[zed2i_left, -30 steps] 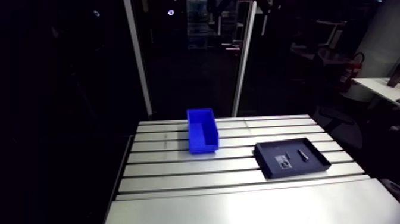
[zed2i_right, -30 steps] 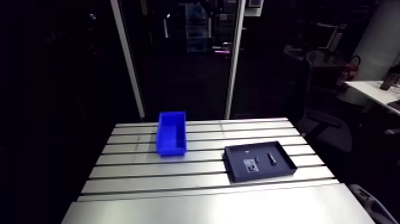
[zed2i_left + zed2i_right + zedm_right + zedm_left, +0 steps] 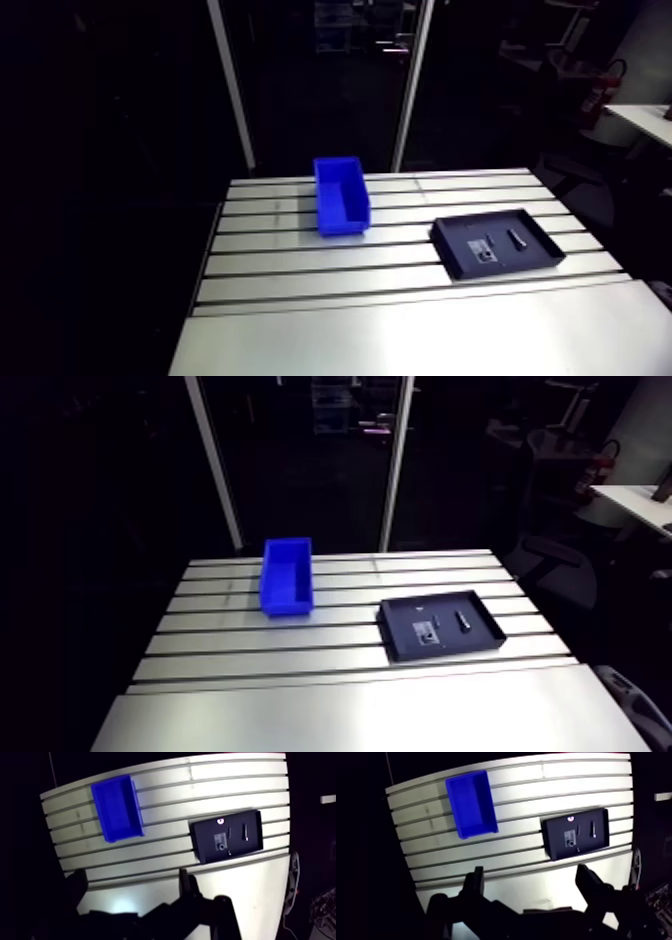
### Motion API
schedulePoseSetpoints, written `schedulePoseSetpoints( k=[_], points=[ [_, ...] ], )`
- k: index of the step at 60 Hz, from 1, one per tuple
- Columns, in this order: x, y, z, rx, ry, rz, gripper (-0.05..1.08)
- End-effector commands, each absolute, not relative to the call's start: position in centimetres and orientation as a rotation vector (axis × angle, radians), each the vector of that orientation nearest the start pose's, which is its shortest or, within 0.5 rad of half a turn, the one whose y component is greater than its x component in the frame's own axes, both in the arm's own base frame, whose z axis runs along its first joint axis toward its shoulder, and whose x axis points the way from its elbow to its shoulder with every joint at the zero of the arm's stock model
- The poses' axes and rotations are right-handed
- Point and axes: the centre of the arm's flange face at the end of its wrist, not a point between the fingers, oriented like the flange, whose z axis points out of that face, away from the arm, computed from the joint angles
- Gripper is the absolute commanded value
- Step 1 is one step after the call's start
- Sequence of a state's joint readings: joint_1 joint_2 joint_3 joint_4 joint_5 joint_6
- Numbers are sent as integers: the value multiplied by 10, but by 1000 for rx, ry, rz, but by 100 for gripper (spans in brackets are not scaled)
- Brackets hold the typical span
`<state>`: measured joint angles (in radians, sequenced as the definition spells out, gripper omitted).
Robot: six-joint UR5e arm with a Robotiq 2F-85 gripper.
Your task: Pick up the M10 bolt from the tray and put it into the blue bin.
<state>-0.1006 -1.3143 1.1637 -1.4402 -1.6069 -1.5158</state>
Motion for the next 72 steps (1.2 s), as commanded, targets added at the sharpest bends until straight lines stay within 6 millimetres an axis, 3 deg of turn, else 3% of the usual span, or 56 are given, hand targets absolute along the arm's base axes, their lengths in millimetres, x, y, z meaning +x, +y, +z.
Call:
schedulePoseSetpoints(
  k=[1,15,21,32,38,52,57,72],
  points=[
    [-610,-69,531,232,3148,60,1],
    [-611,-61,526,195,3142,62,1],
    [-612,-28,517,169,3138,62,1],
    [-611,12,505,112,3150,66,1],
    [-606,40,488,69,3121,51,1],
    [-594,68,461,-14,3117,41,1],
    [-588,97,444,-24,3110,31,1],
    [-575,132,410,-17,3091,13,1]
  ],
)
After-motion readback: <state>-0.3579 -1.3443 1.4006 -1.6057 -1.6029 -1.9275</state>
